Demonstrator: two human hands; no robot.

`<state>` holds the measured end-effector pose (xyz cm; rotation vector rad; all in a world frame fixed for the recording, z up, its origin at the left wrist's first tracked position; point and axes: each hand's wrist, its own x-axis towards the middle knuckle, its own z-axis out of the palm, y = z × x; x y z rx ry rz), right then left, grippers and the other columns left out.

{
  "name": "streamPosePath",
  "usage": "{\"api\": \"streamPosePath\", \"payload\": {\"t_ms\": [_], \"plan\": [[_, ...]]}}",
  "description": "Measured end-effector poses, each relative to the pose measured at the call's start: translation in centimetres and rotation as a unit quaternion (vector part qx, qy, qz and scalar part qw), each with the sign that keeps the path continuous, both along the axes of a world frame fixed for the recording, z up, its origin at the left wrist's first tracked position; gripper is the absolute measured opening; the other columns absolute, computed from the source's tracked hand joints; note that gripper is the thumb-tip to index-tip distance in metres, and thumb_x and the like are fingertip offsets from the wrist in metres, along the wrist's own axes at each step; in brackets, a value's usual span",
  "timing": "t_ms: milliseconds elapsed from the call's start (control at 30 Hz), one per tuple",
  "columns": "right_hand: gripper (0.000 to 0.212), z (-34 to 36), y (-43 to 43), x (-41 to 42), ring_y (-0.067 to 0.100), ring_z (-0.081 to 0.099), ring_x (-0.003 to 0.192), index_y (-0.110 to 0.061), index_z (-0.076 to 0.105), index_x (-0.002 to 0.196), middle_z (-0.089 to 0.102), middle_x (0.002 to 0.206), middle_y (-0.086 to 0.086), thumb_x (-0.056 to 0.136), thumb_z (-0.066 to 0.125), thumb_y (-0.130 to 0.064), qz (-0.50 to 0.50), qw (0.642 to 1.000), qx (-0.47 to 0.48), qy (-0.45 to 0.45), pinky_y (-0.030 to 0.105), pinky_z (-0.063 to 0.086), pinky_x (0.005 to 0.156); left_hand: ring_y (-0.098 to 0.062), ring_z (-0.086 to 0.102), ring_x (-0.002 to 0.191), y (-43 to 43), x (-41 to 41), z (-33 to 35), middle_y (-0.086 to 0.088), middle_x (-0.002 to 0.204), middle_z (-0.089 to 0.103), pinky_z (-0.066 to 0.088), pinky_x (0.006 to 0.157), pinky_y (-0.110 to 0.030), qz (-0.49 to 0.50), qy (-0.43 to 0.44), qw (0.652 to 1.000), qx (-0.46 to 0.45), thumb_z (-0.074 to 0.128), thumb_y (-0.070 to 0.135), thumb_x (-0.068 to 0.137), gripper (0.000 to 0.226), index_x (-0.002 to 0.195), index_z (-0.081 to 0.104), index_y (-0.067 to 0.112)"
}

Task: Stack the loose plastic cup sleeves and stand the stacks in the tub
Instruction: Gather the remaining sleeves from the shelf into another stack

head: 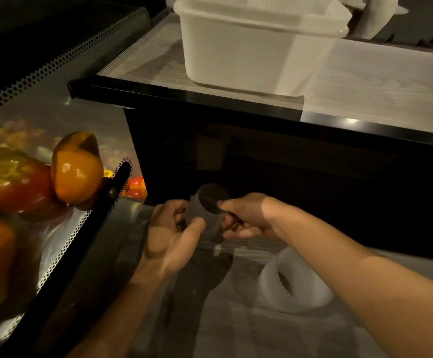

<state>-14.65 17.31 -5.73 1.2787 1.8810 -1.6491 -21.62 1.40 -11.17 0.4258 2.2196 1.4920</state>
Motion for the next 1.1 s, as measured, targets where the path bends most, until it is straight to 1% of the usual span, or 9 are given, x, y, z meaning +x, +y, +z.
{"api": "streamPosePath", "payload": {"t_ms": [133, 267, 400, 500, 633, 733, 900, 1000, 1100], "plan": [[0.042, 1.0, 0.6, 0.7, 0.011, 0.062, 0.054, -0.012, 0.058, 0.109, 0.066, 0.084, 0.005, 0.098, 0.056, -0.052, 0.060, 0.995, 0.064, -0.047, 0.018, 0.051, 0.047, -0.007, 0.064, 0.109, -0.5, 0.4, -0.6, 0.009, 0.123, 0.062, 0.058, 0.092, -0.036, -0.071, 0.036, 0.995, -0.062, 0.065, 0.053, 0.071, 0.051, 0.118, 0.067, 0.035], [0.059, 0.8, 0.9, 0.7, 0.012, 0.062, 0.066, -0.009, 0.055, 0.136, 0.070, 0.099, 0.005, 0.098, 0.051, -0.054, 0.084, 0.986, 0.141, -0.028, 0.026, 0.056, 0.071, -0.008, 0.059, 0.110, -0.5, 0.8, -0.3, 0.007, 0.133, 0.050, 0.049, 0.092, -0.024, -0.063, 0.065, 0.993, -0.072, 0.068, 0.041, 0.085, 0.051, 0.134, 0.060, 0.030], [0.045, 1.4, 0.4, 0.6, 0.006, 0.061, 0.054, -0.009, 0.062, 0.126, 0.072, 0.092, 0.006, 0.101, 0.050, -0.045, 0.056, 0.993, 0.098, 0.033, 0.019, 0.047, 0.056, -0.003, 0.057, 0.099, -0.5, 0.6, 0.6, 0.010, 0.121, 0.052, 0.046, 0.081, -0.021, -0.066, 0.073, 0.993, -0.060, 0.055, 0.048, 0.093, 0.044, 0.136, 0.058, 0.039], [0.038, 2.6, 0.6, 0.6, 0.011, 0.068, 0.056, -0.007, 0.062, 0.122, 0.073, 0.101, 0.013, 0.104, 0.048, -0.038, -0.007, 0.995, 0.051, 0.089, 0.018, 0.048, 0.052, -0.005, 0.060, 0.109, -0.5, 0.3, 2.0, 0.011, 0.124, 0.058, 0.051, 0.093, -0.029, -0.045, 0.077, 0.996, -0.006, 0.041, 0.064, 0.094, 0.045, 0.129, 0.059, 0.044], [0.036, 3.5, 1.0, 0.6, 0.022, 0.078, 0.080, -0.011, 0.061, 0.130, 0.070, 0.120, 0.017, 0.102, 0.055, -0.034, -0.048, 0.992, -0.017, 0.116, 0.022, 0.060, 0.056, -0.001, 0.063, 0.092, -0.3, -0.3, 3.1, 0.008, 0.110, 0.062, 0.051, 0.076, -0.019, 0.002, 0.102, 0.993, 0.063, 0.054, 0.038, 0.102, 0.026, 0.127, 0.060, 0.033], [0.019, 3.3, 1.0, 0.7, 0.019, 0.075, 0.094, -0.011, 0.071, 0.112, 0.075, 0.111, 0.011, 0.095, 0.067, -0.020, -0.039, 0.991, -0.041, 0.122, 0.021, 0.057, 0.073, -0.006, 0.066, 0.098, -0.3, -0.5, 3.0, 0.007, 0.112, 0.062, 0.051, 0.068, -0.012, 0.007, 0.085, 0.992, 0.090, 0.062, 0.019, 0.098, 0.027, 0.122, 0.060, 0.029], [0.040, 2.0, 1.1, 1.5, 0.021, 0.068, 0.110, -0.007, 0.071, 0.112, 0.074, 0.113, 0.008, 0.075, 0.085, -0.013, 0.035, 0.992, 0.031, 0.115, 0.038, 0.052, 0.103, -0.008, 0.064, 0.117, -0.8, 0.0, 2.0, 0.012, 0.121, 0.060, 0.053, 0.096, -0.020, -0.011, 0.070, 0.993, 0.092, 0.064, 0.000, 0.094, 0.045, 0.126, 0.057, 0.031], [0.050, 1.9, 0.5, 1.2, 0.023, 0.064, 0.111, -0.010, 0.067, 0.120, 0.069, 0.117, 0.007, 0.076, 0.085, -0.024, 0.120, 0.975, 0.182, 0.045, 0.040, 0.053, 0.098, -0.013, 0.063, 0.117, -0.6, -0.1, 1.2, 0.003, 0.119, 0.059, 0.056, 0.094, -0.020, -0.043, 0.088, 0.992, 0.085, 0.058, -0.011, 0.094, 0.046, 0.117, 0.060, 0.028], [0.031, 2.5, 0.1, 0.8, 0.016, 0.061, 0.100, -0.011, 0.065, 0.116, 0.065, 0.108, 0.003, 0.087, 0.074, -0.018, 0.221, 0.949, 0.226, -0.004, 0.025, 0.051, 0.078, -0.010, 0.061, 0.110, -0.5, -0.3, 1.0, 0.001, 0.114, 0.060, 0.053, 0.081, -0.017, -0.052, 0.126, 0.989, 0.051, 0.058, -0.008, 0.092, 0.036, 0.110, 0.063, 0.022]]}}
